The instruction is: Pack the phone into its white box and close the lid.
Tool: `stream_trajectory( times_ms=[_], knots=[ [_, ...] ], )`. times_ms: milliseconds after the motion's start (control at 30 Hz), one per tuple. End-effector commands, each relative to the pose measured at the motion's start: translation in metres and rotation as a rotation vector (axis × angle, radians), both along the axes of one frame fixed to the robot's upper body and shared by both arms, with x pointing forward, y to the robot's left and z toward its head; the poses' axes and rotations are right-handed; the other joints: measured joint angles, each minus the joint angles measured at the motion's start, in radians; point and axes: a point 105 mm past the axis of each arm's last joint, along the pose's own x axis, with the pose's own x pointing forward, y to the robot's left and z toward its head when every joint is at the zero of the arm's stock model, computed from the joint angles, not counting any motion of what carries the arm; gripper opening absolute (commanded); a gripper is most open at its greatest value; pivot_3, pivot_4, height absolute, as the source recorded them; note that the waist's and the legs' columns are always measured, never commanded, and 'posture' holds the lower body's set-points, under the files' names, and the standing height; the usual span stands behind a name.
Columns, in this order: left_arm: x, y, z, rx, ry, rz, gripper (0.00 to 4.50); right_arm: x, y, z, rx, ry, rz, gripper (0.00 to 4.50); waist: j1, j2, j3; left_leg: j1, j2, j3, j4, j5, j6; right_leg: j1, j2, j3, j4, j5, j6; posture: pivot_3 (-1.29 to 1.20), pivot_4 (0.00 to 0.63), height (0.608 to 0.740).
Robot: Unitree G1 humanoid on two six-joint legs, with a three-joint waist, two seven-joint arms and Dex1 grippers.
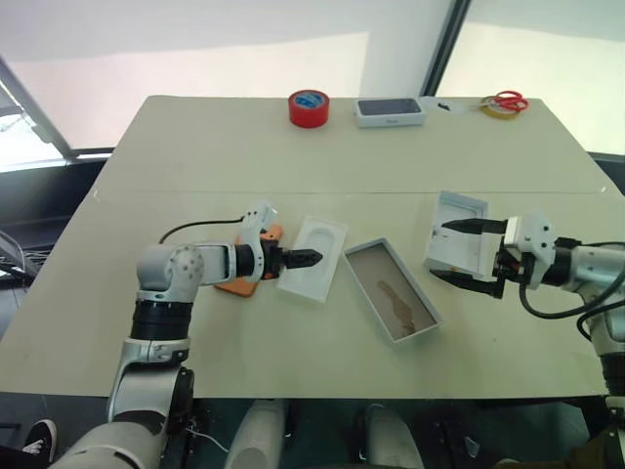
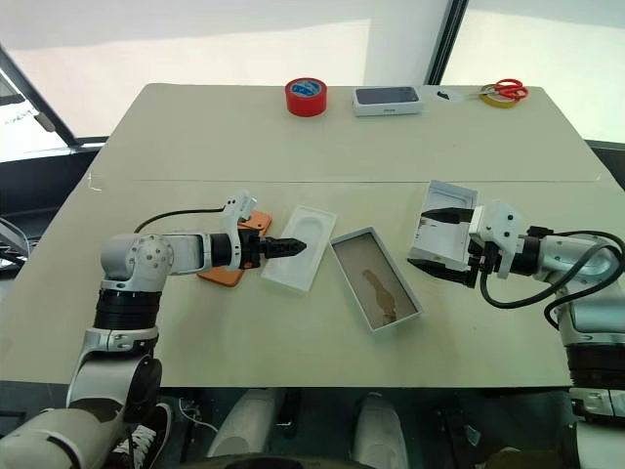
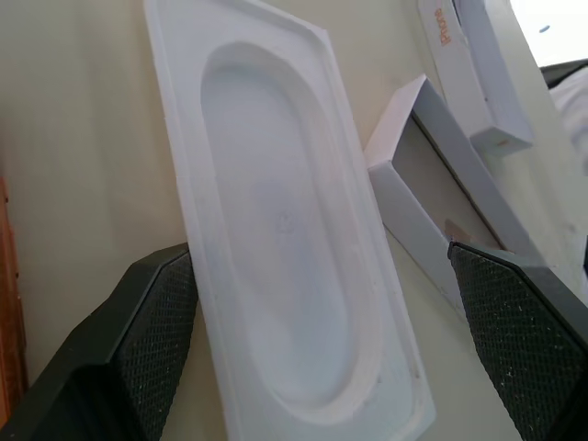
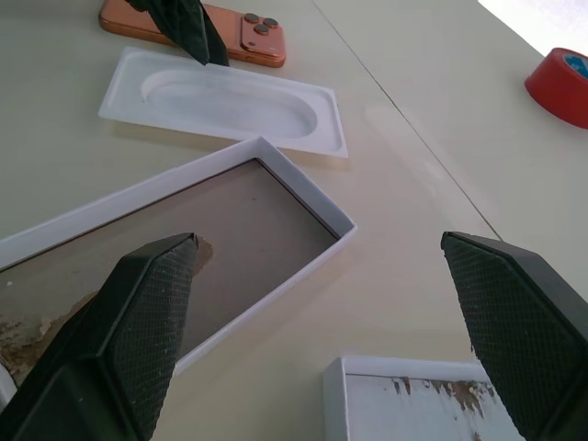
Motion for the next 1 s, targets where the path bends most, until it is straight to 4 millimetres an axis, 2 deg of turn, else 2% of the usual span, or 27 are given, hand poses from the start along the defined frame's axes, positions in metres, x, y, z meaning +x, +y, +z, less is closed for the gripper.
stream_trajectory(
  times_ms=[33, 67, 300, 433, 567, 633, 767, 867, 900, 933, 1000],
  knots=[
    [-0.002, 0.003, -0.02, 0.049, 0.091, 0.03, 3.92, 0.001, -0.001, 0.014, -0.006, -0.062, 0.002, 4.5, -0.001, 0.0, 0.0, 0.0, 0.0, 0.0, 0.0, 0.0, 0.0, 0.001, 0.0, 0.0, 0.0, 0.0, 0.0, 0.0, 0.15, 0.74],
    [-0.001, 0.003, -0.021, 0.043, 0.103, 0.039, 3.63, 0.001, 0.0, 0.014, -0.006, -0.063, 0.003, 4.5, -0.001, 0.0, 0.0, 0.0, 0.0, 0.0, 0.0, 0.0, 0.0, 0.001, 0.0, 0.0, 0.0, 0.0, 0.0, 0.0, 0.15, 0.74],
    [0.0, 0.006, -0.022, 0.026, 0.128, 0.063, 0.04, -0.003, 0.005, 0.009, -0.003, -0.052, 0.023, 4.5, -0.001, 0.0, 0.0, 0.0, 0.0, 0.0, 0.0, 0.0, 0.0, 0.0, 0.0, 0.0, 0.0, 0.001, 0.001, 0.0, 0.15, 0.74],
    [-0.001, 0.007, -0.021, 0.006, 0.139, 0.075, 0.04, -0.018, 0.02, -0.004, 0.003, 0.009, 0.101, 4.5, -0.001, 0.0, 0.0, 0.0, 0.0, 0.0, -0.001, 0.0, 0.0, 0.0, 0.0, 0.0, 0.0, 0.0, 0.001, 0.0, 0.15, 0.74],
    [0.001, 0.01, -0.015, -0.019, 0.128, 0.091, 0.04, -0.061, 0.039, -0.035, -0.053, 0.177, 0.269, 4.5, 0.0, 0.0, 0.0, 0.0, 0.0, -0.001, -0.001, 0.0, 0.0, 0.0, 0.0, 0.0, 0.0, 0.0, 0.002, 0.0, 0.15, 0.74],
    [0.004, 0.011, -0.008, -0.059, 0.124, 0.113, 0.04, -0.077, 0.036, -0.054, -0.155, 0.225, 0.332, 4.5, -0.002, 0.0, 0.0, 0.0, 0.0, -0.001, -0.001, 0.0, 0.0, 0.001, 0.0, 0.0, 0.0, 0.0, 0.002, 0.0, 0.15, 0.74],
    [0.012, 0.013, 0.01, -0.12, 0.055, 0.157, 0.04, -0.071, 0.028, -0.07, -0.258, 0.214, 0.331, 4.5, -0.007, -0.001, 0.0, 0.0, 0.0, 0.0, 0.0, -0.001, 0.0, 0.0, 0.0, 0.0, -0.001, -0.001, -0.001, 0.0, 0.15, 0.74],
    [0.021, 0.019, 0.029, -0.15, -0.094, 0.231, 0.04, -0.065, 0.03, -0.071, -0.239, 0.238, 0.332, 4.5, -0.003, -0.001, 0.001, -0.001, 0.0, 0.0, 0.0, 0.0, 0.0, -0.001, 0.0, 0.0, -0.001, -0.001, 0.001, 0.0, 0.15, 0.74],
    [0.019, 0.019, 0.032, -0.173, -0.083, 0.226, 0.04, -0.063, 0.032, -0.072, -0.232, 0.242, 0.333, 4.5, -0.003, -0.002, 0.001, -0.001, 0.001, 0.0, 0.0, 0.0, 0.0, -0.001, 0.0, 0.0, -0.001, 0.0, 0.002, 0.0, 0.15, 0.74],
    [0.019, 0.02, 0.037, -0.193, -0.079, 0.227, 0.0, -0.061, 0.033, -0.075, -0.245, 0.239, 0.339, 3.96, -0.002, -0.002, 0.001, -0.001, 0.001, 0.0, 0.0, 0.0, 0.0, -0.001, 0.0, 0.0, -0.001, 0.0, 0.002, 0.0, 0.15, 0.74],
    [0.02, 0.022, 0.043, -0.215, -0.074, 0.241, 0.0, -0.059, 0.032, -0.082, -0.296, 0.228, 0.365, 3.17, 0.0, -0.002, 0.001, -0.001, 0.0, 0.0, 0.0, 0.0, 0.0, -0.001, 0.0, 0.0, -0.001, 0.0, 0.002, 0.0, 0.15, 0.74]
  ],
)
